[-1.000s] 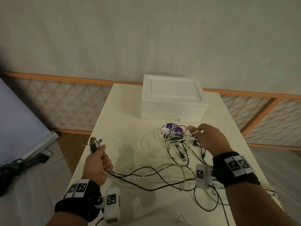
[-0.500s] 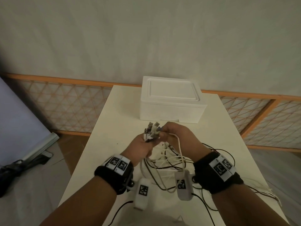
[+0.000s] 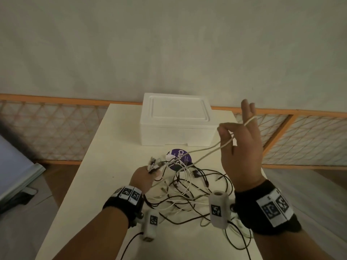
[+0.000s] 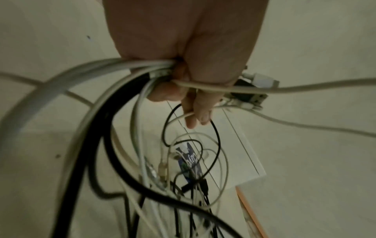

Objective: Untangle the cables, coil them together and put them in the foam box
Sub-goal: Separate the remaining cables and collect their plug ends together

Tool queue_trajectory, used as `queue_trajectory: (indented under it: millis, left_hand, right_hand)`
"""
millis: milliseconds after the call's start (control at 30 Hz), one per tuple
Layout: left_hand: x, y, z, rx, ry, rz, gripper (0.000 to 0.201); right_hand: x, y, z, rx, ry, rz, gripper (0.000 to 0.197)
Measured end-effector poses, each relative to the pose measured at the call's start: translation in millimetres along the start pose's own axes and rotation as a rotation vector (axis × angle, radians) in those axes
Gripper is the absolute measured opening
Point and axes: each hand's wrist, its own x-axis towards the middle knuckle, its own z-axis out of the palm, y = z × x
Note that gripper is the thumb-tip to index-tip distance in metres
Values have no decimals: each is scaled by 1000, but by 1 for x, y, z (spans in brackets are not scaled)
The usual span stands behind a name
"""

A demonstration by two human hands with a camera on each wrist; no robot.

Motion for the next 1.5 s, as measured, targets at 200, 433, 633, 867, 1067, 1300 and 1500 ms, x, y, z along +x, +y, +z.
queue_trajectory:
  millis: [200,433,633,867,1067,1300,1500]
  left_hand:
    - [18,-8,-1,352,-20,-52,25]
    - [23,-24,-8,273,-33,-319,35]
    - [23,-23,-22,-233,159,-393,47]
    - [6,-9,-29,-818,278,-410,33]
    - [-27,-2,-32,-1146,263,-355,51]
    - [-83,53,-5,-1283,-34,-82,55]
    - [-112,72,1,-1249,-71,44,52]
  right_hand:
    - [-11,21,-11,-219,-108,-85,17]
    - [-9,29,-11,-301,-53,-224,28]
    - [-11,48,-20,-360,-78,-154,21]
    - [0,49,-49,-526,8,-96,16]
    - [-16,54,-52,-667,-800,492,39]
    - [-50,8,2,-113,-1150,271,91]
    - [-93,-11,53,304,-1298,195,34]
